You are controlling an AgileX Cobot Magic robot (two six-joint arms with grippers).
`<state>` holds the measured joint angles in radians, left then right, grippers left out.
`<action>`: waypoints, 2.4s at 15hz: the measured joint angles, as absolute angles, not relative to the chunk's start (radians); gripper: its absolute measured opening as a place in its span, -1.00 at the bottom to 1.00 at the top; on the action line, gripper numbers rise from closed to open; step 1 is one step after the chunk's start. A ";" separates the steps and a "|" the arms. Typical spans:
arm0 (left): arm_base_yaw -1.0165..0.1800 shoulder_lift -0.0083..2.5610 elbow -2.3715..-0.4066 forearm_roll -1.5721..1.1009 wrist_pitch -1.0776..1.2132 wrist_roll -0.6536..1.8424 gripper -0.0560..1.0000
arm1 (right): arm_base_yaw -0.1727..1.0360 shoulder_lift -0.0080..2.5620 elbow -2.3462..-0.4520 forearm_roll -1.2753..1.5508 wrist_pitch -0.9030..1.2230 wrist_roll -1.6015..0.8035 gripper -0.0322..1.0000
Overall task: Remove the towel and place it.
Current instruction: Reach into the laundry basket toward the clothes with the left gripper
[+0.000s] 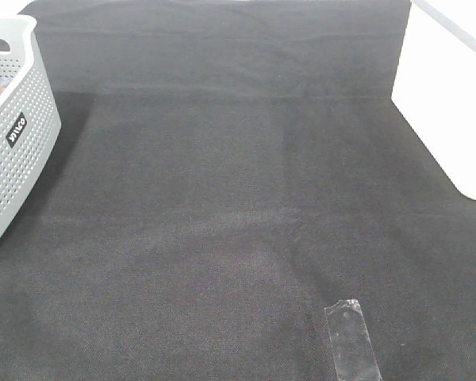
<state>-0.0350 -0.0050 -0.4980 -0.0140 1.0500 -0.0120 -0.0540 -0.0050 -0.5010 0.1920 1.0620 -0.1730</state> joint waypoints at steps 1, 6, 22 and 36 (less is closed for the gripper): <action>-0.035 -0.005 -0.498 -0.014 1.050 -0.012 0.55 | -0.054 -0.005 -0.501 0.192 1.062 -0.173 0.54; -0.035 -0.005 -0.498 -0.014 1.050 -0.012 0.55 | -0.054 -0.005 -0.501 0.192 1.062 -0.173 0.54; -0.035 -0.005 -0.498 -0.020 1.050 0.007 0.98 | -0.054 -0.005 -0.501 0.192 1.062 -0.173 0.54; -0.035 -0.005 -0.498 -0.020 1.050 0.008 0.98 | -0.054 -0.005 -0.501 0.192 1.062 -0.173 0.54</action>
<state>-0.0350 -0.0050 -0.4980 -0.0200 1.0500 0.0080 -0.0540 -0.0050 -0.5010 0.1920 1.0620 -0.1730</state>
